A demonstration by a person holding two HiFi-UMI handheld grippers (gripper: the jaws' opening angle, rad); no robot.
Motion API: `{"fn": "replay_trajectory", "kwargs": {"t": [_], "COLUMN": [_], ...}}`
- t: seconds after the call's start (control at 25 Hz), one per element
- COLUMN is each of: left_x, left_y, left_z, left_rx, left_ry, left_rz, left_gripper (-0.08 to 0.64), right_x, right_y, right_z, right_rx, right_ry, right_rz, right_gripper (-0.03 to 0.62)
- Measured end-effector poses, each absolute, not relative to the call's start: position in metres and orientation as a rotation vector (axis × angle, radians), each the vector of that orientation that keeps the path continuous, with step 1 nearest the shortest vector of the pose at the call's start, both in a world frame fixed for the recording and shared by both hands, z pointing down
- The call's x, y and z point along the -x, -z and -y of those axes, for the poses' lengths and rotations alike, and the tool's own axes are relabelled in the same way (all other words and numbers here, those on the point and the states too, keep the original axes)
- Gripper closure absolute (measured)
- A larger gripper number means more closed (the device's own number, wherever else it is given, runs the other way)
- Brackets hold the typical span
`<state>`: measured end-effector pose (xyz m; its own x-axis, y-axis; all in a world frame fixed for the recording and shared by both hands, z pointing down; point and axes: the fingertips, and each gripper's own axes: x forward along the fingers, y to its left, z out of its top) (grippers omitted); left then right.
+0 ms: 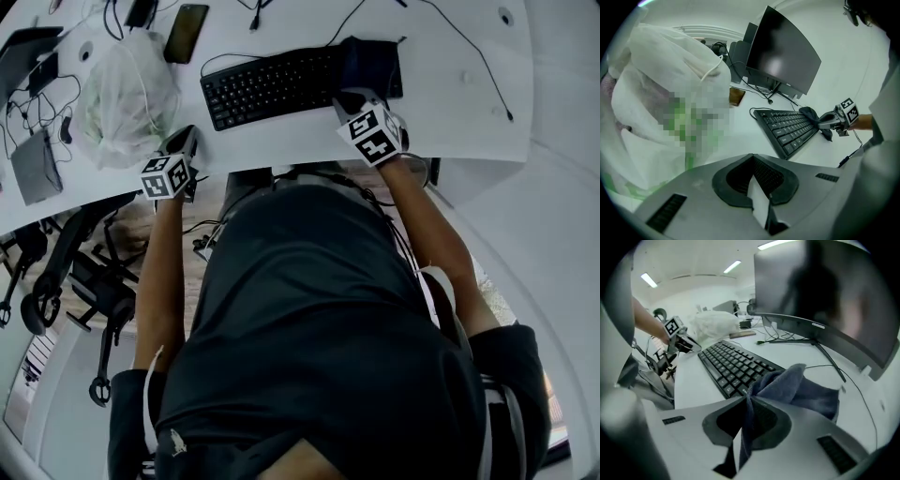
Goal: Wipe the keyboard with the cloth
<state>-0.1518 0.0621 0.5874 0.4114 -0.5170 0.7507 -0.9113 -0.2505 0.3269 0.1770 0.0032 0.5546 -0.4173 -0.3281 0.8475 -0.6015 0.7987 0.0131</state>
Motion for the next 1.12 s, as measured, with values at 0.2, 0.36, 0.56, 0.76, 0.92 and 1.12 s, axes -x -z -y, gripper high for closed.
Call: {"fn": "replay_trajectory", "kwargs": {"t": [0.2,0.36,0.56,0.76,0.92,1.12], "left_x": [0.151,0.151,0.151,0.149,0.149,0.150], "left_y": [-0.588,-0.588,-0.586,-0.587,-0.587,-0.586], "left_z": [-0.061,-0.061,-0.062,-0.061,-0.061,-0.061], "left_rx": [-1.908,-1.914,-1.913,-1.909,-1.925,-1.942], "left_ry": [-0.665,-0.660,-0.662,-0.658,-0.665,-0.680], "left_rz": [1.211,1.219,1.220,1.204,1.206,1.196], "left_gripper": [0.555,0.555,0.555,0.555,0.555,0.555], "right_x": [-0.250,-0.334,-0.237,-0.241,-0.320,-0.249], "right_y": [-0.549,-0.537,-0.550,-0.549,-0.551,-0.550], "right_z": [0.029,0.059,0.070,0.084,0.105,0.110], "right_rx": [-0.987,-1.249,-1.035,-0.949,-1.196,-1.171], "right_ry": [-0.525,-0.457,-0.426,-0.384,-0.416,-0.400], "right_rz": [1.992,1.763,1.931,1.961,1.748,1.862], "right_gripper": [0.568,0.568,0.567,0.571,0.570,0.570]}}
